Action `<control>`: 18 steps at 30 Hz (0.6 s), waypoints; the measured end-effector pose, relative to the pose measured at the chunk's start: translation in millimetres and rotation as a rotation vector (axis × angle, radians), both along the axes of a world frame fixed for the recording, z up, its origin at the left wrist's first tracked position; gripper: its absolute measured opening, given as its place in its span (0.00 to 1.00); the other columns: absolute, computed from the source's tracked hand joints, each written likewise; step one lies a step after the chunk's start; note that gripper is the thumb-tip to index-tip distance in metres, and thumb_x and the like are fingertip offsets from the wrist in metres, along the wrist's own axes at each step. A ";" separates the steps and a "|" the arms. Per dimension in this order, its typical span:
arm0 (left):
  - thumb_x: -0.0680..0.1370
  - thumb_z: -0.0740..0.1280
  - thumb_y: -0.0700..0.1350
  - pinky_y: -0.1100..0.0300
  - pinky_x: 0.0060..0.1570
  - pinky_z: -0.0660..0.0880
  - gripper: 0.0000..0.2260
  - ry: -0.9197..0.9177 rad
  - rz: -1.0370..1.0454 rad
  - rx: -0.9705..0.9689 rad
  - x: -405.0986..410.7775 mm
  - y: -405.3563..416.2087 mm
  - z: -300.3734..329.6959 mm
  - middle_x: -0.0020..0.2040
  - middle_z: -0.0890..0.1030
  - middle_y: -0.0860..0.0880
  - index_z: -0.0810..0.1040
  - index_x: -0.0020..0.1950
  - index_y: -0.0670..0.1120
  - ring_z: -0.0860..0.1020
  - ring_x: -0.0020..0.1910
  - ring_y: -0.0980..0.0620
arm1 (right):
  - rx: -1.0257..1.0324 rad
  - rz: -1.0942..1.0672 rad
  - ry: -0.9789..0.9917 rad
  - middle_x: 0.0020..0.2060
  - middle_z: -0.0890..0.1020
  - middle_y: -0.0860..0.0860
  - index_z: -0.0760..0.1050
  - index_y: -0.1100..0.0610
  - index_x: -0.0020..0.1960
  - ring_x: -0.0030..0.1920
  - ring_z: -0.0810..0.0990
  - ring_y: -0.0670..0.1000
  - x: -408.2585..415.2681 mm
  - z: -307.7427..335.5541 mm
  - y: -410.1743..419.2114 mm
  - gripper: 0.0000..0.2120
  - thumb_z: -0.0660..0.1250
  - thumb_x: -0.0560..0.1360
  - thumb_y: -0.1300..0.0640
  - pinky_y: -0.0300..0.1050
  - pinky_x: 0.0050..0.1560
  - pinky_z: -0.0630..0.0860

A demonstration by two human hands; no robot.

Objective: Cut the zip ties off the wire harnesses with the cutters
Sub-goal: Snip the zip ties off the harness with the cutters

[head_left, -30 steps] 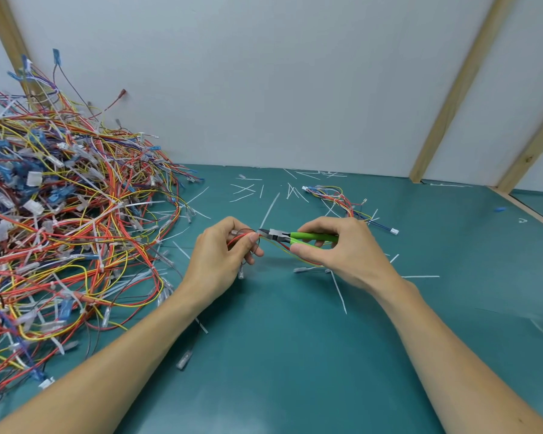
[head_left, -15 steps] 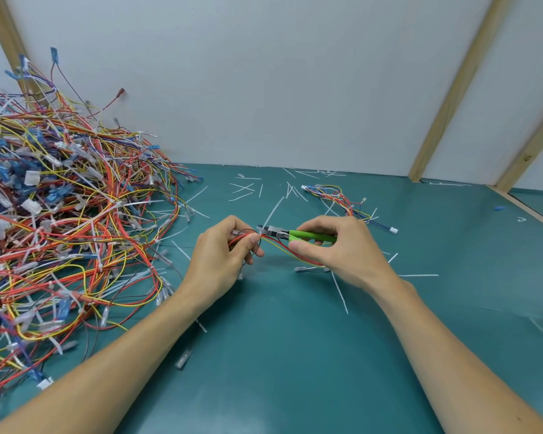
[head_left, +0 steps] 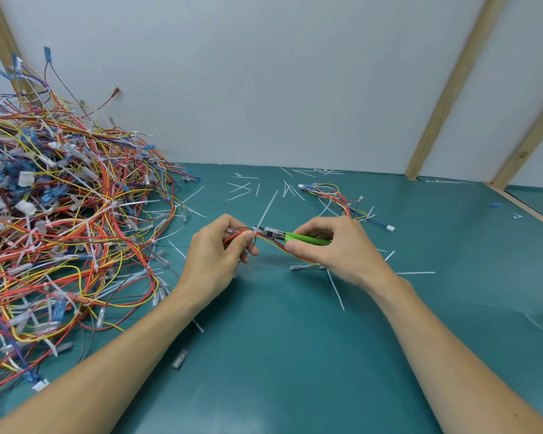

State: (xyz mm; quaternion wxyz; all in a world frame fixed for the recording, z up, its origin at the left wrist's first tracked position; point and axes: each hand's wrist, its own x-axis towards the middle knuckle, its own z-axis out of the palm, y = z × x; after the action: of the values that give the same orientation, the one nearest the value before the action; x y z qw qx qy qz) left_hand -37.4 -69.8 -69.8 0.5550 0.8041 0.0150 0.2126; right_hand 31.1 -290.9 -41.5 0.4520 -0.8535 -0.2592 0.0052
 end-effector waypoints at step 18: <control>0.81 0.68 0.42 0.68 0.26 0.70 0.06 -0.015 0.005 0.052 -1.5 -0.9 -3.2 0.35 0.85 0.51 0.77 0.45 0.48 0.80 0.31 0.52 | -0.060 -0.015 -0.005 0.38 0.87 0.39 0.84 0.46 0.43 0.41 0.85 0.41 0.7 3.5 -2.3 0.14 0.79 0.65 0.38 0.46 0.47 0.82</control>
State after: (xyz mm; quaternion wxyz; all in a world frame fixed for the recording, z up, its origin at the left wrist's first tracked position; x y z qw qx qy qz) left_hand -38.8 -70.7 -73.0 0.5336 0.8165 0.0072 0.2205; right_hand 31.8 -293.2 -38.1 0.4254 -0.8686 -0.2538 0.0075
